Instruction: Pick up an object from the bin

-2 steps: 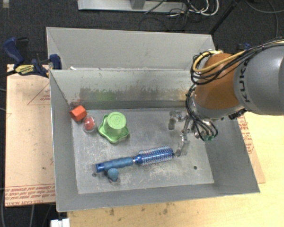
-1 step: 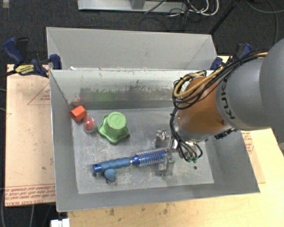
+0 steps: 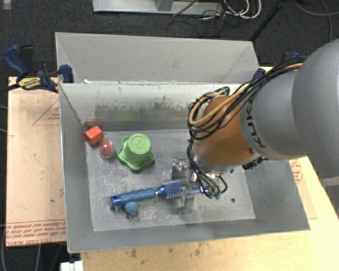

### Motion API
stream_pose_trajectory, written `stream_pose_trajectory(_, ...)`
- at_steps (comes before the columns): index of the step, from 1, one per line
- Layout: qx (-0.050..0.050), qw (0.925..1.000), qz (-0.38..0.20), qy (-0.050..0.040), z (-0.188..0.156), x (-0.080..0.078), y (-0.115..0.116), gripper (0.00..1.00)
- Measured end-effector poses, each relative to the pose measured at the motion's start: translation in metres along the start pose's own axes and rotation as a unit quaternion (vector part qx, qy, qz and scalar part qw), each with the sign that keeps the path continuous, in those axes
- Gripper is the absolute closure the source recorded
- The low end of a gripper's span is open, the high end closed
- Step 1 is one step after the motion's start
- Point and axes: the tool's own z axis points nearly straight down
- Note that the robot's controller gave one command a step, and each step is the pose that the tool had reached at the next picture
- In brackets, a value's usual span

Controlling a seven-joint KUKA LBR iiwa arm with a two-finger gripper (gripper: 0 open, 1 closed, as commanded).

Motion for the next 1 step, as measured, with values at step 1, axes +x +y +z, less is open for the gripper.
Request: stream_pose_trajectory(1,0.001,1.0000,0.002,0.0000,0.0004,-0.0002,-0.0032,1.00)
